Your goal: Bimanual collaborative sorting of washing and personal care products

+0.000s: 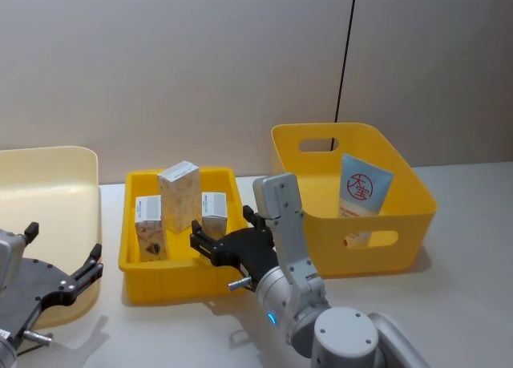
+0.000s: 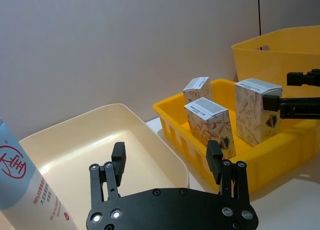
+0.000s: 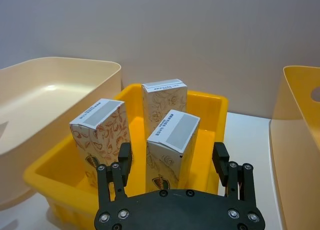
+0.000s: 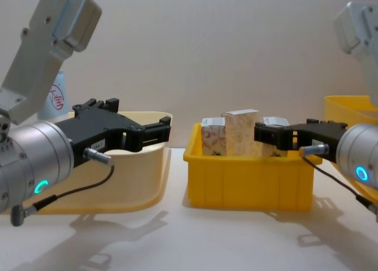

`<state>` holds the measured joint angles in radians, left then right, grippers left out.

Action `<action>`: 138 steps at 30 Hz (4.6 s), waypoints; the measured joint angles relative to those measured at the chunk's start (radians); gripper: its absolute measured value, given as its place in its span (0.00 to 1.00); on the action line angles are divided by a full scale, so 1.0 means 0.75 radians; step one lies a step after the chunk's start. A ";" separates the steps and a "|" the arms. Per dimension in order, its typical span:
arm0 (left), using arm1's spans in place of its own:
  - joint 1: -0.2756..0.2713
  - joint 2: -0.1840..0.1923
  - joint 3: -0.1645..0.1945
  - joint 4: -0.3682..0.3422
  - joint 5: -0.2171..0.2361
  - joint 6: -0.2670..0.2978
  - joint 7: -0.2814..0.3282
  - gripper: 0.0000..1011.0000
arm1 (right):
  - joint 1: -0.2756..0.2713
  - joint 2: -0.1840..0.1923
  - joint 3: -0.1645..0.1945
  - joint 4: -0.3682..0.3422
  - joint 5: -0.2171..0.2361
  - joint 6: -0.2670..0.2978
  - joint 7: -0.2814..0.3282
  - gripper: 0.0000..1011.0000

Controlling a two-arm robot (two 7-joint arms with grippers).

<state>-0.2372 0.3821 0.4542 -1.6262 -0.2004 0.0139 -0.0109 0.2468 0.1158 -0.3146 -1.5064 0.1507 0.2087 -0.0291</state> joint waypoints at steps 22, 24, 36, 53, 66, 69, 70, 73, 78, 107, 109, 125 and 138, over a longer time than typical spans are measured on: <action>0.000 0.000 0.000 0.000 0.000 0.000 0.000 0.99 | 0.108 -0.071 0.008 0.185 -0.042 -0.052 -0.021 0.99; 0.000 0.000 0.000 0.000 0.000 0.000 0.000 0.99 | 0.118 -0.078 0.009 0.202 -0.045 -0.056 -0.020 0.99; 0.000 0.000 0.000 0.000 0.000 0.000 0.000 0.99 | 0.151 -0.100 0.012 0.256 -0.053 -0.070 -0.016 0.81; 0.000 0.000 0.000 0.000 0.000 0.000 0.000 0.99 | 0.159 -0.105 0.015 0.272 -0.057 -0.088 -0.001 0.41; 0.000 0.000 0.000 0.000 0.000 0.000 0.000 0.99 | 0.150 -0.087 0.019 0.230 -0.050 -0.208 0.075 0.41; 0.000 0.000 0.000 0.000 0.000 0.000 0.000 0.99 | 0.149 -0.080 0.023 0.208 -0.042 -0.255 0.105 0.41; 0.000 0.000 0.000 0.000 0.000 0.000 0.000 0.99 | 0.149 -0.080 0.023 0.208 -0.042 -0.255 0.105 0.41; 0.000 0.000 0.000 0.000 0.000 0.000 0.000 0.99 | 0.149 -0.073 0.031 0.179 -0.031 -0.306 0.135 0.41; 0.000 0.000 0.000 0.000 0.000 0.000 0.000 0.99 | 0.147 -0.064 0.046 0.135 -0.018 -0.355 0.165 0.41; 0.000 0.000 0.000 0.000 0.000 0.000 0.000 0.99 | -0.116 0.005 0.245 -0.308 -0.072 -0.302 0.048 0.41; 0.000 0.000 0.000 0.000 0.000 0.000 0.000 0.99 | -0.137 0.008 0.257 -0.330 -0.080 -0.292 0.035 0.41; 0.000 0.000 0.000 0.000 0.000 0.000 0.000 0.99 | -0.216 0.022 0.325 -0.388 -0.131 -0.278 -0.018 0.41; 0.000 0.000 0.000 0.000 0.000 0.000 0.000 0.99 | -0.234 0.020 0.361 -0.369 -0.160 -0.297 -0.039 0.41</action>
<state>-0.2372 0.3821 0.4543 -1.6262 -0.2004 0.0139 -0.0109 0.0715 0.1309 -0.0436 -1.7830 0.0307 -0.0137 -0.0581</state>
